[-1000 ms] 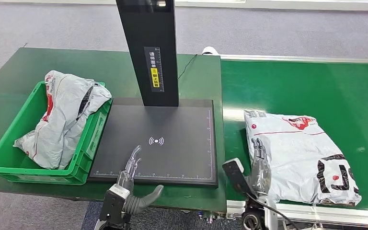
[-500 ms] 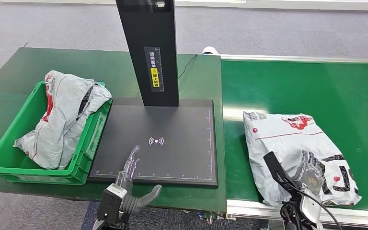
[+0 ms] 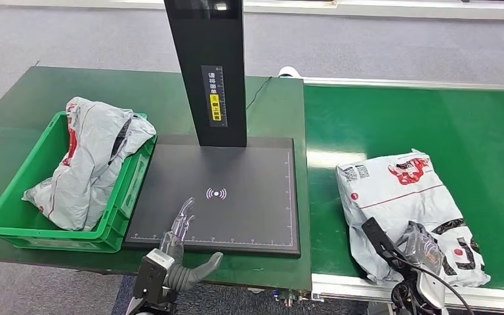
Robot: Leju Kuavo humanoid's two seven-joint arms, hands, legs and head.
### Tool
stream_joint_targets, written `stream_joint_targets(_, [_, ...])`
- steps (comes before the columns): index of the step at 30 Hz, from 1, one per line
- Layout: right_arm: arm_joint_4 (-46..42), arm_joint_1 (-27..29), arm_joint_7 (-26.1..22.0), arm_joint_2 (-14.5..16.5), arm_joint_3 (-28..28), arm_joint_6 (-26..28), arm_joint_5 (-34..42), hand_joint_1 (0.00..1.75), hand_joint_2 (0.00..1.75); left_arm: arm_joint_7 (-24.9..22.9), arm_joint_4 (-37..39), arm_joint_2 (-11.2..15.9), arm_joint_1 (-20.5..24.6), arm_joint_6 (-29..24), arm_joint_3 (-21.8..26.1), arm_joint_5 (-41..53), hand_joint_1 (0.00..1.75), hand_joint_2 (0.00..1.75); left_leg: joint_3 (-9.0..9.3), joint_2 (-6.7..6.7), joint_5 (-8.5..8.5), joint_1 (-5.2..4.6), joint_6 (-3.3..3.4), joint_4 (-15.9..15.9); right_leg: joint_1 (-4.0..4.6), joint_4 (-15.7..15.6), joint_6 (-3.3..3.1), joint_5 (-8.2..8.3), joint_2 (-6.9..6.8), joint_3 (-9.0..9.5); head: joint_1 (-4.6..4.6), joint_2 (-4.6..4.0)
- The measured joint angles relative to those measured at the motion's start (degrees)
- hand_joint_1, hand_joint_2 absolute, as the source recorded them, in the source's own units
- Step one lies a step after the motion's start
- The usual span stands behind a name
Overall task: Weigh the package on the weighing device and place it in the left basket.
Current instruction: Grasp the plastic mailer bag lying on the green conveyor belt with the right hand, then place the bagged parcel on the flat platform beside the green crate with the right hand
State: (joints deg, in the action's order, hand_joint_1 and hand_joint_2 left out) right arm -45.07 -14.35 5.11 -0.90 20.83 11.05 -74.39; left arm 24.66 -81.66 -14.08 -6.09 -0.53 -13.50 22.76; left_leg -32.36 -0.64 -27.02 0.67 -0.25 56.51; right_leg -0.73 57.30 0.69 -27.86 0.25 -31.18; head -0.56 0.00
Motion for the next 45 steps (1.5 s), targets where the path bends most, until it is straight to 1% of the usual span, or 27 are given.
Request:
stream_joint_targets(4, [0.02, 0.12, -1.08, 0.32, 0.01, 0.52, -0.14, 1.75, 1.75, 0.00, 0.00, 0.00, -0.01, 0.19, 0.04, 0.01, 0.00, 1.75, 0.05, 0.00, 0.01, -0.05, 0.03, 0.00, -0.03, -0.01, 0.03, 0.02, 0.00, 0.08, -0.01, 0.00])
stream_joint_targets(7, [-0.08, 0.16, -2.76, 0.56, 0.19, 3.00, 0.65, 1.75, 1.75, 0.00, 0.00, 0.02, -0.07, 0.20, 0.10, 0.01, 0.00, 1.75, 0.03, 0.00, 0.02, -0.06, 0.04, 0.01, -0.04, -0.01, 0.05, 0.04, 0.00, 0.11, 0.00, 0.00])
stream_joint_targets(12, [-1.67, 0.73, -9.78, 1.48, 0.84, 10.04, 6.30, 1.75, 1.75, 0.10, 0.00, 0.10, -0.34, 0.10, 0.21, 0.11, 0.00, 1.75, -0.06, 0.01, 0.02, -0.05, 0.04, 0.01, -0.03, 0.00, 0.05, 0.07, 0.01, 0.03, -0.01, 0.00])
stream_joint_targets(14, [-3.17, 1.18, -14.05, 2.00, 1.03, 12.83, 10.12, 1.75, 1.75, 0.33, 0.01, 0.15, -0.44, -0.15, 0.21, 0.17, 0.00, 1.75, -0.12, 0.01, 0.02, -0.05, 0.04, 0.01, -0.02, 0.01, 0.05, 0.06, 0.01, -0.05, -0.02, 0.00])
stream_joint_targets(15, [-4.36, 1.56, -17.42, 2.41, 1.17, 14.19, 13.45, 1.75, 1.75, 0.54, 0.02, 0.17, -0.47, -0.43, 0.20, 0.22, 0.00, 1.75, -0.16, 0.01, 0.02, -0.04, 0.04, 0.01, -0.02, 0.01, 0.05, 0.06, 0.01, -0.10, -0.02, 0.00])
stream_joint_targets(16, [-6.14, 2.07, -22.04, 2.99, 1.38, 15.42, 18.63, 1.75, 1.75, 0.82, 0.07, 0.17, -0.50, -0.81, 0.17, 0.27, 0.00, 1.75, -0.21, 0.01, 0.02, -0.04, 0.04, 0.01, -0.02, 0.02, 0.05, 0.05, 0.01, -0.15, -0.02, 0.00])
stream_joint_targets(18, [-10.76, 3.29, -31.48, 4.51, 1.72, 16.71, 30.96, 1.75, 1.75, 1.35, 0.30, 0.17, -0.50, -1.70, 0.11, 0.37, 0.00, 1.75, -0.29, 0.01, 0.02, -0.04, 0.03, 0.01, -0.02, 0.02, 0.04, 0.04, 0.01, -0.23, -0.01, 0.00])
stream_joint_targets(19, [-13.42, 3.94, -35.27, 5.37, 1.81, 16.81, 36.87, 1.75, 1.75, 1.55, 0.46, 0.17, -0.49, -2.12, 0.06, 0.40, 0.00, 1.75, -0.31, 0.01, 0.02, -0.04, 0.03, 0.01, -0.02, 0.02, 0.04, 0.04, 0.01, -0.26, -0.02, 0.00])
stream_joint_targets(21, [-19.07, 5.51, -40.44, 7.13, 1.65, 15.94, 47.53, 1.75, 1.75, 1.82, 0.81, 0.16, -0.42, -2.82, -0.04, 0.43, 0.00, 1.75, -0.35, 0.01, 0.02, -0.04, 0.03, 0.00, -0.02, 0.03, 0.04, 0.03, 0.01, -0.27, -0.01, 0.00])
stream_joint_targets(23, [-25.74, 7.49, -43.80, 9.00, 0.65, 14.82, 57.47, 1.75, 1.75, 2.03, 1.13, 0.15, -0.34, -3.47, -0.10, 0.39, 0.00, 1.75, -0.39, 0.02, 0.01, -0.04, 0.03, 0.00, -0.02, 0.03, 0.05, 0.02, 0.03, -0.30, -0.01, 0.00])
stream_joint_targets(25, [-32.58, 9.40, -44.88, 10.69, -1.66, 14.07, 63.79, 1.75, 1.75, 2.14, 1.37, 0.15, -0.24, -3.83, -0.10, 0.34, 0.00, 1.75, -0.41, 0.04, 0.01, -0.04, 0.02, 0.00, -0.02, 0.03, 0.05, 0.02, 0.05, -0.33, -0.01, 0.00])
stream_joint_targets(28, [-42.18, 11.70, -45.13, 12.78, -7.20, 11.88, 68.92, 1.75, 1.75, 2.18, 1.49, 0.12, -0.13, -4.04, -0.07, 0.34, 0.00, 1.75, -0.40, 0.05, 0.01, -0.04, 0.02, -0.01, -0.01, 0.03, 0.04, 0.02, 0.06, -0.34, -0.01, 0.00])
stream_joint_targets(30, [-46.28, 12.44, -45.17, 13.83, -11.30, 8.93, 70.56, 1.75, 1.75, 2.19, 1.49, 0.04, -0.10, -3.98, -0.05, 0.52, 0.00, 1.75, -0.38, 0.06, 0.01, -0.03, 0.02, -0.01, -0.01, 0.03, 0.04, 0.02, 0.07, -0.34, -0.02, 0.00])
stream_joint_targets(33, [-48.17, 12.50, -44.86, 14.83, -17.26, 2.80, 70.90, 1.75, 1.75, 2.19, 1.49, -0.15, 0.01, -3.62, -0.04, 0.91, 0.00, 1.75, -0.37, 0.06, 0.02, -0.03, 0.02, -0.02, 0.00, 0.04, 0.04, 0.02, 0.07, -0.32, -0.01, 0.00])
stream_joint_targets(36, [-46.24, 11.02, -44.22, 15.37, -22.22, -2.99, 69.06, 1.75, 1.75, 2.19, 1.61, -0.36, 0.39, -3.10, -0.04, 1.24, 0.00, 1.75, -0.38, 0.06, 0.03, -0.03, 0.02, -0.02, 0.00, 0.05, 0.04, 0.03, 0.07, -0.30, -0.01, 0.00])
stream_joint_targets(40, [-38.45, 6.22, -44.21, 15.95, -28.07, -8.93, 64.44, 1.75, 1.75, 2.19, 2.54, -0.58, 1.49, -2.48, -0.10, 1.57, 0.00, 1.75, -0.37, 0.06, 0.05, -0.03, 0.02, -0.02, 0.00, 0.06, 0.04, 0.04, 0.07, -0.30, 0.00, 0.00])
stream_joint_targets(42, [-33.75, 3.30, -43.16, 16.20, -30.51, -10.25, 61.99, 1.75, 1.75, 2.21, 3.03, -0.65, 1.94, -2.41, -0.13, 1.74, 0.00, 1.75, -0.36, 0.06, 0.06, -0.03, 0.02, -0.02, 0.00, 0.06, 0.04, 0.04, 0.06, -0.29, -0.01, 0.00])
stream_joint_targets(45, [-26.25, -1.14, -39.75, 16.46, -33.23, -10.20, 57.92, 1.75, 1.75, 2.15, 3.39, -0.67, 2.19, -3.17, -0.14, 2.36, 0.00, 1.75, -0.37, 0.06, 0.07, -0.03, 0.01, -0.02, 0.00, 0.06, 0.04, 0.04, 0.06, -0.30, -0.01, 0.00])
